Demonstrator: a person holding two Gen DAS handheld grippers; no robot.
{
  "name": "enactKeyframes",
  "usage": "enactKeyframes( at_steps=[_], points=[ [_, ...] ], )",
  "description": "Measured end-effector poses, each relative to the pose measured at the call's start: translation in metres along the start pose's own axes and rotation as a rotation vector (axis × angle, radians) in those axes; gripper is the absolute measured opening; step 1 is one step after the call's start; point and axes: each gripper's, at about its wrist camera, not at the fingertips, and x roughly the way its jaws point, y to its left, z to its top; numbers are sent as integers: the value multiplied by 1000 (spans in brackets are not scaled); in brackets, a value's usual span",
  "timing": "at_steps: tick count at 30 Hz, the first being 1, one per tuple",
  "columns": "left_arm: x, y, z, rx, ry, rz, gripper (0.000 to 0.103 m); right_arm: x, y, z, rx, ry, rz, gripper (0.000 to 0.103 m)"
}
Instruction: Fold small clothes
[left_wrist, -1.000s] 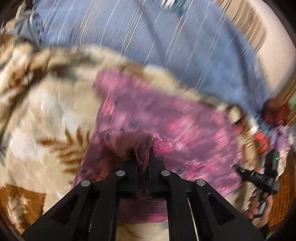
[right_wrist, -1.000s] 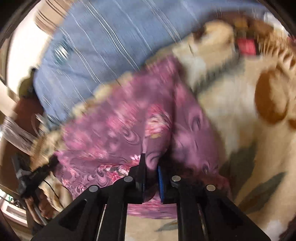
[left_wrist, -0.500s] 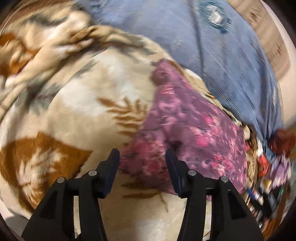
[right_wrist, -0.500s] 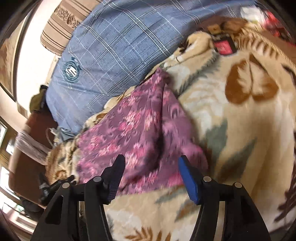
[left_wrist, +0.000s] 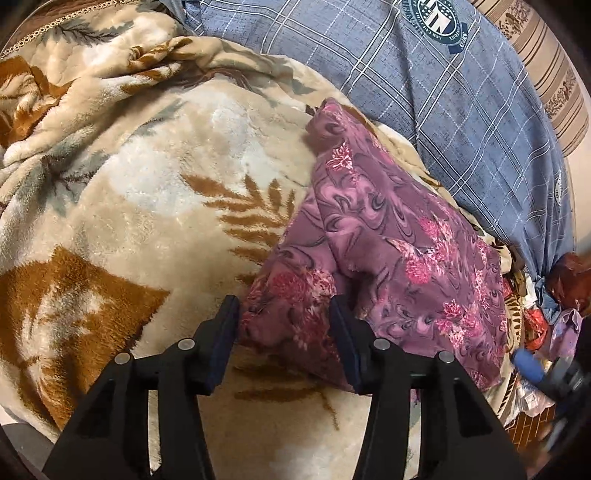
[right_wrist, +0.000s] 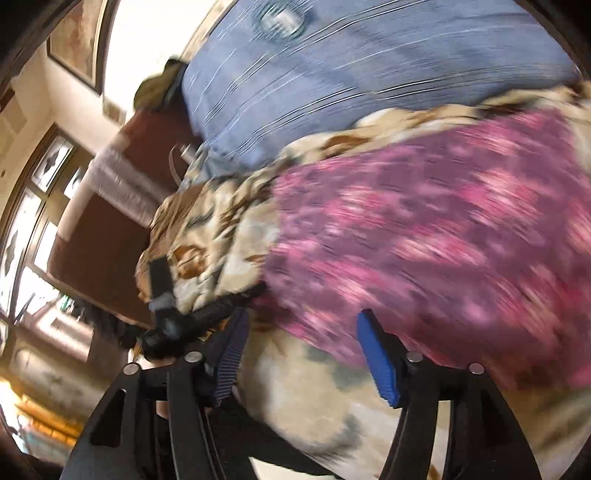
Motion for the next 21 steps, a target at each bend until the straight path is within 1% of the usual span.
enactKeyframes(
  at_steps=[1,2,3,4,6,8,9,11,12,13,14,15,16,18,19,21],
  points=[
    [1,1,2,-18,-2,-8,48,8,6,10,-11,23,0,68],
    [1,3,3,-34,-4,-16,45,18,15,21,-25,52,-2,69],
    [1,4,3,-41,-8,-9,27,30,23,34,-45,90,-9,69],
    [2,4,4,-34,-5,6,6,43,31,47,-65,119,-35,69],
    [6,2,4,-13,10,-1,6,71,43,76,-90,176,-88,69],
    [4,-7,4,42,-9,31,6,97,46,97,-82,224,-120,69],
    [1,-11,4,64,-18,25,6,114,48,111,-73,243,-164,69],
    [-3,-16,4,80,-27,11,6,137,50,129,-59,259,-197,69],
    [-1,-17,5,87,-19,11,7,152,52,138,-54,280,-198,69],
    [2,-17,6,84,0,17,9,168,55,146,-54,304,-200,69],
    [6,-15,6,74,26,15,9,186,59,153,-64,335,-215,69],
    [9,-12,6,62,41,0,9,197,62,157,-72,353,-234,68],
    [8,-11,6,62,40,-13,6,211,64,160,-75,369,-271,68],
    [0,-10,8,60,12,-57,6,242,65,162,-96,443,-352,68],
    [-4,-10,7,62,1,-75,6,258,66,161,-122,485,-394,69],
    [-13,-11,7,64,-20,-132,5,282,66,156,-178,545,-470,69]
  ],
)
